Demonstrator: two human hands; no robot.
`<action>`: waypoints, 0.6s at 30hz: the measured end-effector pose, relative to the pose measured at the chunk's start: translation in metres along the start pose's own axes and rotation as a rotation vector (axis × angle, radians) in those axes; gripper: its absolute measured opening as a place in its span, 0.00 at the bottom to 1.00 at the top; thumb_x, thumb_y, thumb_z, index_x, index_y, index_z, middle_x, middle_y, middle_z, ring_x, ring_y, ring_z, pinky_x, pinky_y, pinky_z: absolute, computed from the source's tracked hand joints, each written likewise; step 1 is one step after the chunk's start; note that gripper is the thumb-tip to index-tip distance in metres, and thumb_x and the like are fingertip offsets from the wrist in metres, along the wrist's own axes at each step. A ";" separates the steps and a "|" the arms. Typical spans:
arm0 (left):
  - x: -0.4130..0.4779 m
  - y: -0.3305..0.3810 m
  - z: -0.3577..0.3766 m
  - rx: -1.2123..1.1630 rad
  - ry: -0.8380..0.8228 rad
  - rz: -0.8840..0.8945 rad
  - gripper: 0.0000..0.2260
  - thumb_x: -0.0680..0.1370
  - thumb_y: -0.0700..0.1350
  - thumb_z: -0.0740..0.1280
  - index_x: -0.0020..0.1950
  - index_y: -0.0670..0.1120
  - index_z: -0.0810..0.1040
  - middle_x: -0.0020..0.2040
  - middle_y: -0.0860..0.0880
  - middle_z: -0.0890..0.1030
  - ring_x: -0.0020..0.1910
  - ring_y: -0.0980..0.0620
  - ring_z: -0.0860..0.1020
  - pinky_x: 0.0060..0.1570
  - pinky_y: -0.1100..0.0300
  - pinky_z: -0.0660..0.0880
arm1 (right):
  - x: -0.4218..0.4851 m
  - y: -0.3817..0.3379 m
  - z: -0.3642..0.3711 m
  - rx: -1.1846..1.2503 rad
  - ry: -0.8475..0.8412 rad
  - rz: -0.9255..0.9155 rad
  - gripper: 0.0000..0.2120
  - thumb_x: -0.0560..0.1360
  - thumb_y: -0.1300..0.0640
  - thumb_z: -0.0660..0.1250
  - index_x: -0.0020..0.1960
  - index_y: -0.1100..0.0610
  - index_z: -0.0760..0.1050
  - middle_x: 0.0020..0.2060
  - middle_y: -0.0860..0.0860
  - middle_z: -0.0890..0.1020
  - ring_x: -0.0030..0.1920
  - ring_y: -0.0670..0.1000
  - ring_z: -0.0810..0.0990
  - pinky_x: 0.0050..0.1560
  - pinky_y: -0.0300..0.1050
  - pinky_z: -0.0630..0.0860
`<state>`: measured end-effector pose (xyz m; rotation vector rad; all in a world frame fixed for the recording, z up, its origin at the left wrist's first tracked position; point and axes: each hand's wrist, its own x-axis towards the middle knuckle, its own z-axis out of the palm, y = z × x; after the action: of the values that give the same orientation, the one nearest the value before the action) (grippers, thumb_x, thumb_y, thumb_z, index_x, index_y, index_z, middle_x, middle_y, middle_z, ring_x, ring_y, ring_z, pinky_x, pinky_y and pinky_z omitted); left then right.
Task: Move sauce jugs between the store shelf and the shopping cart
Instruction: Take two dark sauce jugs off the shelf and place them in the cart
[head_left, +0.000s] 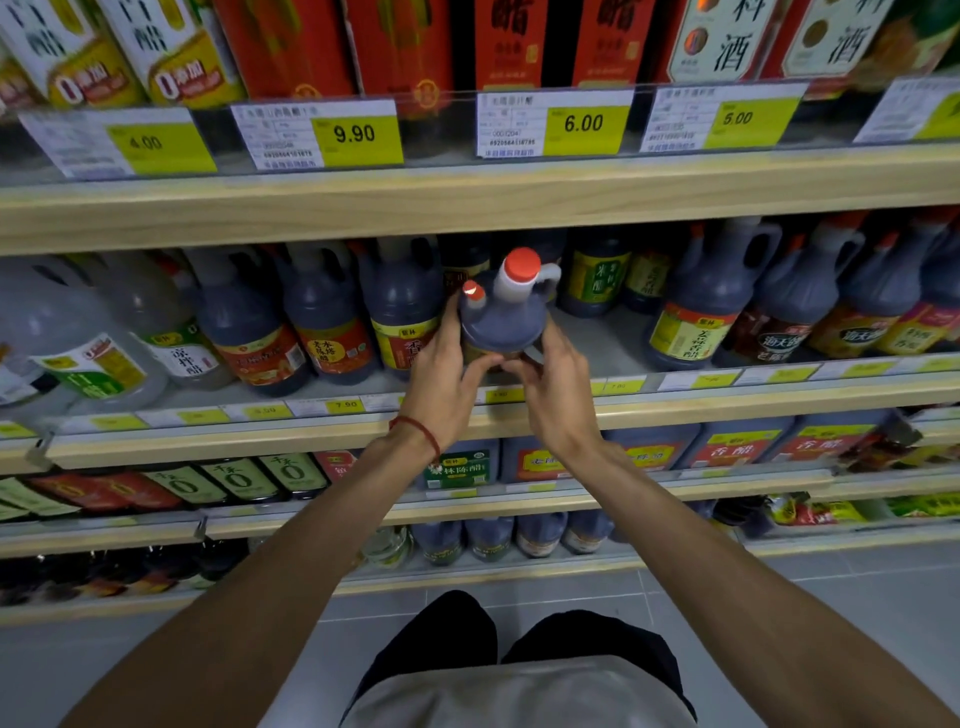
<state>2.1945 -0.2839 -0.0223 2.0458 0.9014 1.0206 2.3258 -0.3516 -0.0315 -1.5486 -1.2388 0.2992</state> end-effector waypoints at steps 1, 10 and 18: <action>0.003 -0.003 0.001 0.007 -0.012 -0.008 0.34 0.79 0.40 0.71 0.81 0.43 0.57 0.73 0.44 0.74 0.72 0.49 0.73 0.70 0.60 0.70 | 0.001 0.002 0.000 -0.009 -0.004 0.003 0.32 0.76 0.74 0.68 0.77 0.57 0.68 0.65 0.52 0.82 0.63 0.45 0.80 0.59 0.36 0.79; 0.018 -0.016 0.005 0.071 -0.067 -0.045 0.36 0.80 0.39 0.68 0.83 0.45 0.51 0.75 0.45 0.73 0.73 0.46 0.72 0.71 0.50 0.71 | 0.010 0.015 0.005 -0.077 -0.005 0.038 0.32 0.78 0.69 0.70 0.78 0.55 0.67 0.62 0.53 0.84 0.62 0.52 0.82 0.58 0.49 0.81; 0.025 -0.026 0.003 0.120 0.048 -0.066 0.33 0.77 0.65 0.66 0.77 0.51 0.67 0.53 0.42 0.85 0.55 0.43 0.84 0.56 0.45 0.81 | 0.023 0.019 0.006 -0.087 -0.102 0.140 0.30 0.80 0.63 0.70 0.79 0.54 0.65 0.59 0.54 0.86 0.61 0.56 0.84 0.59 0.58 0.81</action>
<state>2.2017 -0.2504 -0.0349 2.0832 1.0709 1.0050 2.3411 -0.3273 -0.0409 -1.7170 -1.2374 0.4243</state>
